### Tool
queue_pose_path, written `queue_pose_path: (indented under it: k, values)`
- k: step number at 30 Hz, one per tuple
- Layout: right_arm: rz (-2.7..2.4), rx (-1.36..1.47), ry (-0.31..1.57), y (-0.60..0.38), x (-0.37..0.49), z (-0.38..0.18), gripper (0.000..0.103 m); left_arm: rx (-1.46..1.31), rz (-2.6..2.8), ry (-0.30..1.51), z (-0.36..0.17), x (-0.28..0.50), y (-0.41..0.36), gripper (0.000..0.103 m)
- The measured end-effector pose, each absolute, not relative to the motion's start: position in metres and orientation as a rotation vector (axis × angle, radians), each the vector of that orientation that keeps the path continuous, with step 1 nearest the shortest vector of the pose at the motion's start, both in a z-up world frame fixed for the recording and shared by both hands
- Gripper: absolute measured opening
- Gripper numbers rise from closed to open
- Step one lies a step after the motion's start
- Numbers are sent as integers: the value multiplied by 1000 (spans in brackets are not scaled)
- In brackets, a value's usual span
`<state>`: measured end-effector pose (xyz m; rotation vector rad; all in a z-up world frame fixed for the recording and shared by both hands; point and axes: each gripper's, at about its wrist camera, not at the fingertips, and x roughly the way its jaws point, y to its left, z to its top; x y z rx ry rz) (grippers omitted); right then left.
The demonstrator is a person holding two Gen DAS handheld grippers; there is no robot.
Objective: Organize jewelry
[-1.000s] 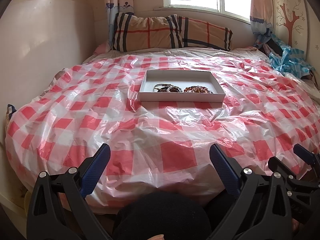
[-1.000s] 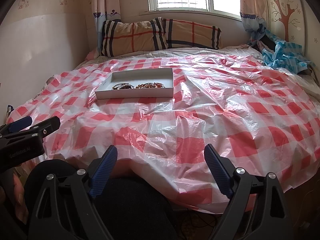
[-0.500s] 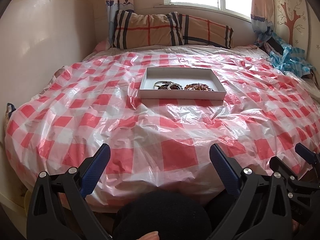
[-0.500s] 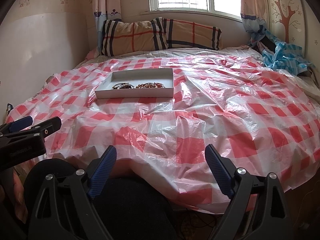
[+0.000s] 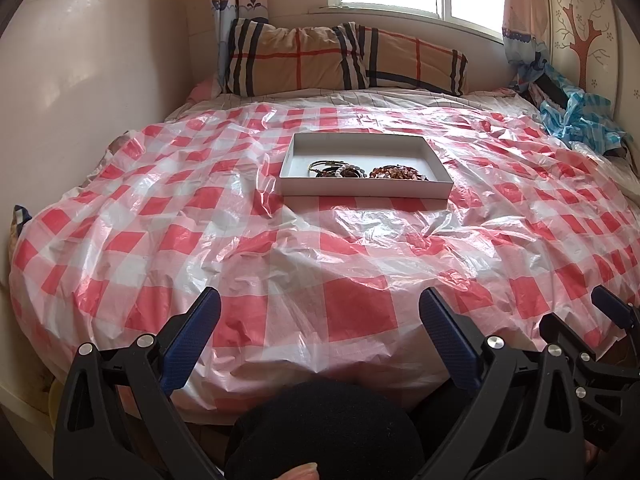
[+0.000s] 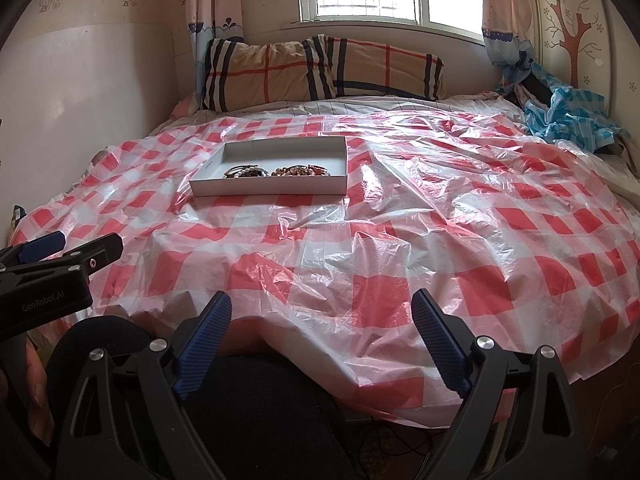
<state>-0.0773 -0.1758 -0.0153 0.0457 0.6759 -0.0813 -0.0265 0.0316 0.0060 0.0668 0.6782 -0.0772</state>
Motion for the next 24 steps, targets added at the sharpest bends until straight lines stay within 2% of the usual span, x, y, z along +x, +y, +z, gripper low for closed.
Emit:
queue_pose_path:
  k: [24]
  values:
    - [-82,43,677,-174,-77,-16,89,86,-97,709,7,-23,30,95]
